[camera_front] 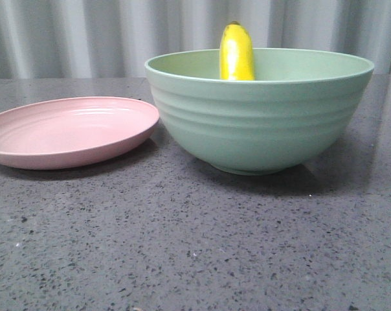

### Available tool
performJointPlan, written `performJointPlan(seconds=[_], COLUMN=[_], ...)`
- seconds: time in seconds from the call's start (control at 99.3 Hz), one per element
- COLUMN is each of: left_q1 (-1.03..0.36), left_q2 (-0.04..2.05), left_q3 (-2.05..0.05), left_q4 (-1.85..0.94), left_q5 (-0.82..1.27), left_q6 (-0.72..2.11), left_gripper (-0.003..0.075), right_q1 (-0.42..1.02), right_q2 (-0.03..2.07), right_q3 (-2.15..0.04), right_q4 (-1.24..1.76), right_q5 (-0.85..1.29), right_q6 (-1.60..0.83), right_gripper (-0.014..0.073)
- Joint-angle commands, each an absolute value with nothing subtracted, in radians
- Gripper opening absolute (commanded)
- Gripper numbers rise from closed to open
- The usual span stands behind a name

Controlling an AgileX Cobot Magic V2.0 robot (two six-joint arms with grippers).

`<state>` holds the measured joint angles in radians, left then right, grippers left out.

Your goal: Transfer banana from pink plate to green bowl

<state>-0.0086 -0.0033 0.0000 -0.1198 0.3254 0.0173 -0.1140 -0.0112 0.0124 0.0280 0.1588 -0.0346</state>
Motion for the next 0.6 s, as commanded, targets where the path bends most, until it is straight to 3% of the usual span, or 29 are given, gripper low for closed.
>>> performJointPlan(seconds=[0.0,0.232,0.594], left_q1=[-0.007,-0.007,-0.007], left_q2=[-0.030,-0.030,-0.030], left_q3=[0.011,0.011,0.011], left_q4=[-0.128,-0.128,-0.128], left_q5=[0.277,0.277,0.277], left_q6=[0.012,0.012,0.012], left_gripper=[-0.0020,-0.0020,-0.0020], right_q1=[-0.121,-0.123,-0.123], right_q2=[-0.032,-0.032,-0.032], right_q3=[0.031,0.031,0.031], right_q4=[-0.015,-0.017,-0.017], right_q5=[0.149,0.309,0.306], right_q6=[-0.021,-0.021,-0.021], right_gripper=[-0.0070,-0.0070,-0.0070])
